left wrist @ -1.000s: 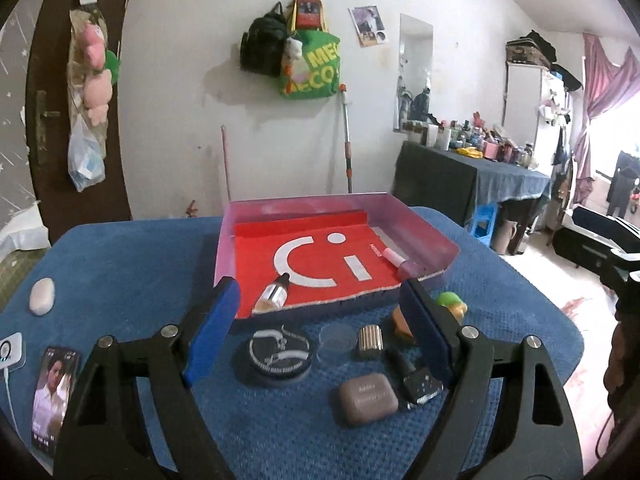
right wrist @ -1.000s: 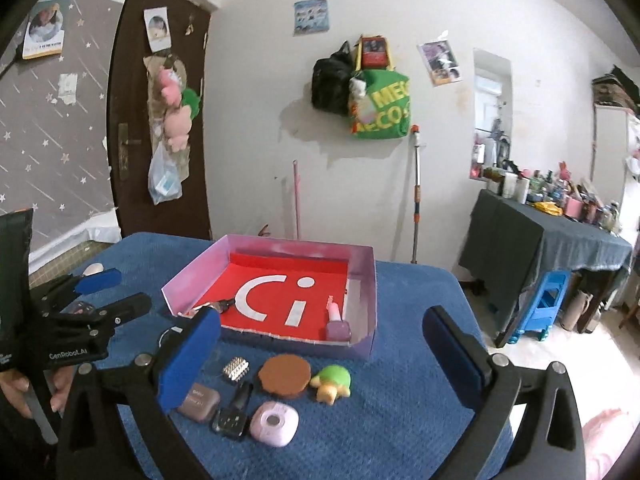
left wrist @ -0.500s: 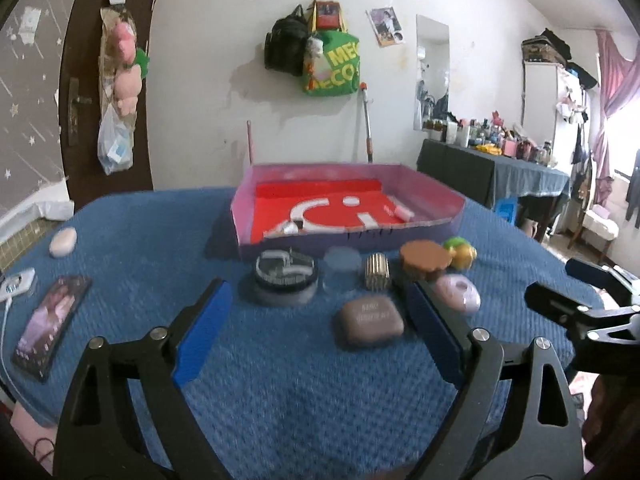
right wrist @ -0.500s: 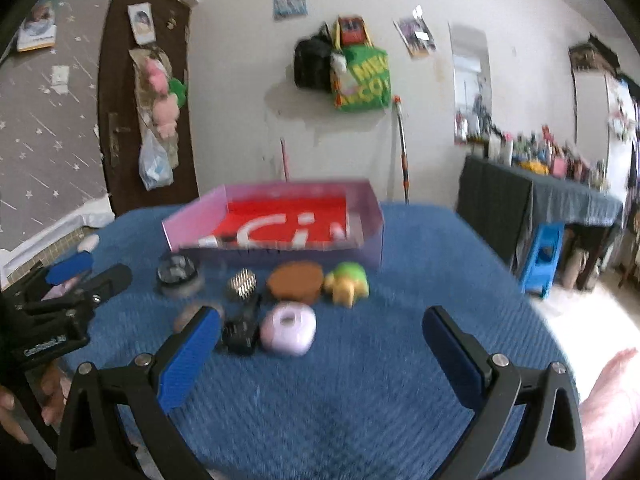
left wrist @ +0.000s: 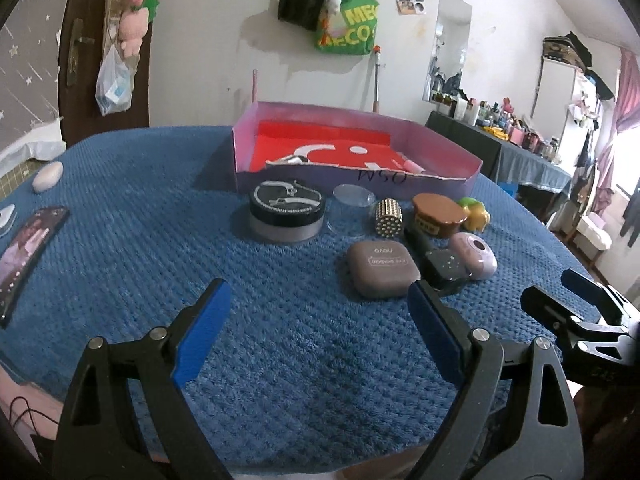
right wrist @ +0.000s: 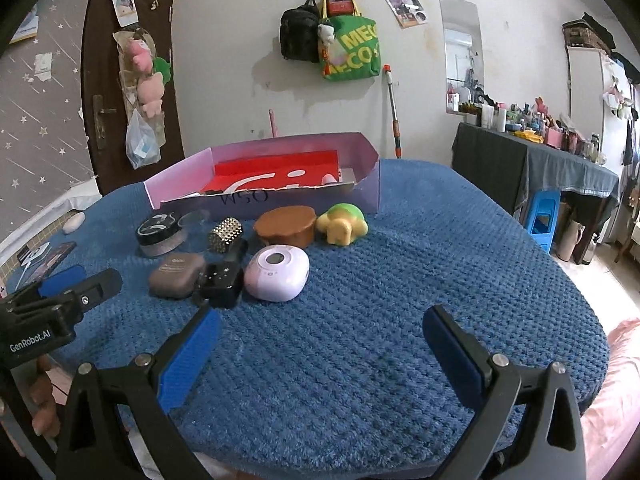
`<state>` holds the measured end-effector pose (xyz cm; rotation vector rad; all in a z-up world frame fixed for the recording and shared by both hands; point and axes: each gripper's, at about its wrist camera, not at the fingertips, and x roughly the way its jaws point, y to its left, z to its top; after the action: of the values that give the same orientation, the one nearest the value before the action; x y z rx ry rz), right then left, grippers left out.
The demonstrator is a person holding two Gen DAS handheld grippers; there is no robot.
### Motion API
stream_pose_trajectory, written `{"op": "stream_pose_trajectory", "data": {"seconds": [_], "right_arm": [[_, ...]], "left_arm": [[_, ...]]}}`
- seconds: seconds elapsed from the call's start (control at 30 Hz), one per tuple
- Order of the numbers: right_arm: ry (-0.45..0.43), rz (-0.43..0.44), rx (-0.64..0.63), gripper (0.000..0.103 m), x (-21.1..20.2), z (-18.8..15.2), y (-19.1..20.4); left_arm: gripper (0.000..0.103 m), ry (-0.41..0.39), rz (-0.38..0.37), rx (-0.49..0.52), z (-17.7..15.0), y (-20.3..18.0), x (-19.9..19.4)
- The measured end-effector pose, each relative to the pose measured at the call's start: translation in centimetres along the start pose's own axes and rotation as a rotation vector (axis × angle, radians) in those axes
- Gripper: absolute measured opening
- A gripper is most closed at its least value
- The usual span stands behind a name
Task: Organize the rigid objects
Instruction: 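Open both tools and withdraw them from the pink box, then grasp the brown novo eye shadow case with the left tool while the right tool grasps the pink compact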
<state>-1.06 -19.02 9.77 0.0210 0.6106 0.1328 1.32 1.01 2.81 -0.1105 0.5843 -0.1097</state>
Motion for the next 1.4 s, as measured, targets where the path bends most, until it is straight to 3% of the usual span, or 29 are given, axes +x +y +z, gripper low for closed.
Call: {"op": "stream_pose_trajectory", "data": {"seconds": [0.33, 0.67, 0.87, 1.4], "right_arm": [[0.033, -0.001, -0.008, 0.103, 1.7, 1.0, -0.1], [0.072, 0.006, -0.007, 0.103, 3.7, 3.0, -1.2], [0.117, 0.063, 0.018, 0.103, 5.0, 4.1, -1.6], [0.252, 0.056, 0.014, 0.103, 8.6, 4.9, -0.2]], "left_arm": [[0.09, 0.062, -0.031, 0.011, 1.0, -0.8, 1.8], [0.09, 0.199, -0.096, 0.022, 3.2, -1.8, 5.1], [0.09, 0.277, -0.102, 0.039, 3.5, -2.0, 6.7], [0.09, 0.316, -0.108, 0.093, 4.0, -1.8, 7.4]]}}
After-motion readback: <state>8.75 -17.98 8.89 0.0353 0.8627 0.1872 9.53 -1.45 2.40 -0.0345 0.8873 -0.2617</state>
